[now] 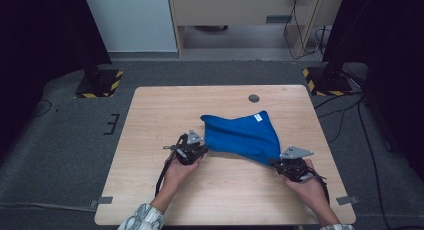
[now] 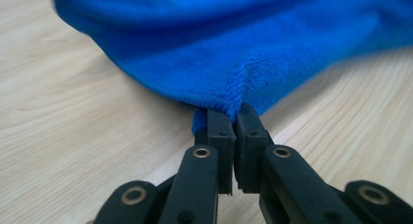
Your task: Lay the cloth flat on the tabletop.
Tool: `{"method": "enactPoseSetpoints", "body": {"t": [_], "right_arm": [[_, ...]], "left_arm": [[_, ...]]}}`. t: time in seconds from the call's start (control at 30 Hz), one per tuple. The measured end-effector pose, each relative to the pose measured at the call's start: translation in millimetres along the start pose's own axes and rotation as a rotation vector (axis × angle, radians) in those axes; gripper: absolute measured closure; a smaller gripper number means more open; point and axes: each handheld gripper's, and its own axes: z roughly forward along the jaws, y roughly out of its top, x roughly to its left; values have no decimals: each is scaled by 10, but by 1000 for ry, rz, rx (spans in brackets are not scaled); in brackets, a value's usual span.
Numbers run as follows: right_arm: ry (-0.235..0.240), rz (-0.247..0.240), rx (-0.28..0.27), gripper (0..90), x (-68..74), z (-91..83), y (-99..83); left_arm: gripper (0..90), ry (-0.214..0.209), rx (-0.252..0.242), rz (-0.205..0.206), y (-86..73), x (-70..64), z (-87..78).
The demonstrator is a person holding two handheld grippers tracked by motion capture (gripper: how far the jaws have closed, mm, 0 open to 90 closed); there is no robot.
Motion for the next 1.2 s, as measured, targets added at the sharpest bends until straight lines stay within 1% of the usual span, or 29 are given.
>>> {"method": "enactPoseSetpoints", "body": {"t": [0.03,0.07,0.13,0.17,0.23,0.27,0.3,0.4,0.5,0.57,0.63,0.67,0.7,0.77,0.8,0.83,0.87,0.93,0.97,1.0,1.03,1.1,1.13,1.2], "right_arm": [[-2,1,-8,881,-25,-26,3],[0,3,-14,881,-53,-57,5],[-1,14,-32,881,-104,-118,12],[-5,16,-44,881,-130,-142,15],[-8,28,-57,881,-169,-169,13],[-7,32,-51,881,-178,-159,8],[-11,26,-39,881,-183,-131,0],[-19,20,-5,881,-205,-32,-24],[-31,40,2,881,-246,18,-33],[-33,46,0,881,-265,35,-33],[-32,43,6,881,-269,46,-42],[-32,43,6,881,-269,46,-42],[-30,45,11,881,-270,53,-51],[-28,48,9,880,-260,55,-51],[-28,48,9,880,-260,55,-51],[-26,42,10,879,-242,58,-49],[-28,42,9,878,-238,61,-48],[-29,46,9,877,-230,63,-46],[-29,46,9,876,-229,64,-45],[-29,46,9,876,-229,64,-45],[-29,46,8,875,-223,64,-43],[-28,41,3,874,-224,60,-43],[-28,44,2,873,-224,53,-44],[-28,45,-3,873,-228,41,-50]], "left_arm": [[860,-5,-12,-13,34,1,-98],[860,-11,-16,-10,51,-10,-138],[859,-16,-14,-7,73,-15,-168],[858,-19,-20,-22,119,-6,-197],[853,-14,0,-16,157,21,-142],[849,-10,19,-20,171,50,-76],[840,-3,36,-24,181,82,-2],[823,-5,58,-35,182,188,233],[758,9,66,-34,143,261,396],[671,-1,46,-56,120,303,410],[600,18,20,-59,122,334,338],[573,18,20,-59,122,334,338],[562,12,-13,-73,131,360,238],[550,33,-33,-56,128,351,126],[550,33,-33,-56,128,351,126],[548,31,-39,-39,110,325,36],[543,25,-36,-22,96,307,4],[519,9,-35,-11,51,246,-29],[507,-1,-29,-4,28,214,-30],[494,-1,-29,-4,28,214,-30],[478,-2,-31,18,-3,165,-7],[441,-12,-29,24,-10,144,59],[421,-12,-29,24,-10,144,59],[413,-12,-3,42,-24,125,143]]}}
